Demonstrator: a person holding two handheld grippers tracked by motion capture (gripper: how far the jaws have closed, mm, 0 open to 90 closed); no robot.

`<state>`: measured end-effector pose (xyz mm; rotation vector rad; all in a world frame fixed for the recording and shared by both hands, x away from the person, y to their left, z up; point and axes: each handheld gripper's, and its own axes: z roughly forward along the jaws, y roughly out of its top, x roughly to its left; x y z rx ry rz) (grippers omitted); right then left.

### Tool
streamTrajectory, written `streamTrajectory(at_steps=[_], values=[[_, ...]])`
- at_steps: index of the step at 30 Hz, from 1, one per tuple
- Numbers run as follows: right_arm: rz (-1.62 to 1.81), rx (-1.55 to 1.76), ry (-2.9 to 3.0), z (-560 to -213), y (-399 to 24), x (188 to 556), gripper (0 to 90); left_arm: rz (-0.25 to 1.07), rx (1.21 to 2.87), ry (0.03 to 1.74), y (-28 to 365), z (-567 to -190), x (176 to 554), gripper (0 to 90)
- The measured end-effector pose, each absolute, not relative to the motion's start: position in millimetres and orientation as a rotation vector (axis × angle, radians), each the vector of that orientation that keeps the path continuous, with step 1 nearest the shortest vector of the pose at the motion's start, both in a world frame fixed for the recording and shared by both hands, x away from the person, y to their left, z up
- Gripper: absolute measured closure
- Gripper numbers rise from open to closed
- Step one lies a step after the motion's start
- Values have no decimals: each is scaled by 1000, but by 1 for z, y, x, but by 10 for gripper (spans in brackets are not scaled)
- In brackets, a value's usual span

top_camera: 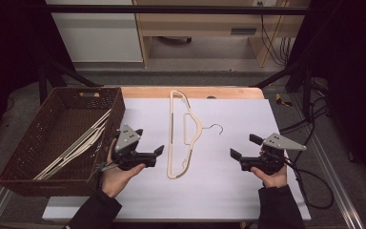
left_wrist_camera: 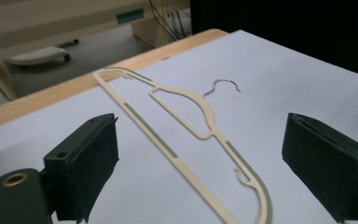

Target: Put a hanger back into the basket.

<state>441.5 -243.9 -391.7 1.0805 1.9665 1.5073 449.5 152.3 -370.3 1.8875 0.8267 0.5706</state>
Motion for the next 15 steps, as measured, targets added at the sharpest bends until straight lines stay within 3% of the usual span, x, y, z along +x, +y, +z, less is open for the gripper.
streamTrajectory(at_steps=[15], values=[[1505, 1073, 1976, -393, -244, 441, 62, 423, 2074, 895, 70, -438, 483, 281]])
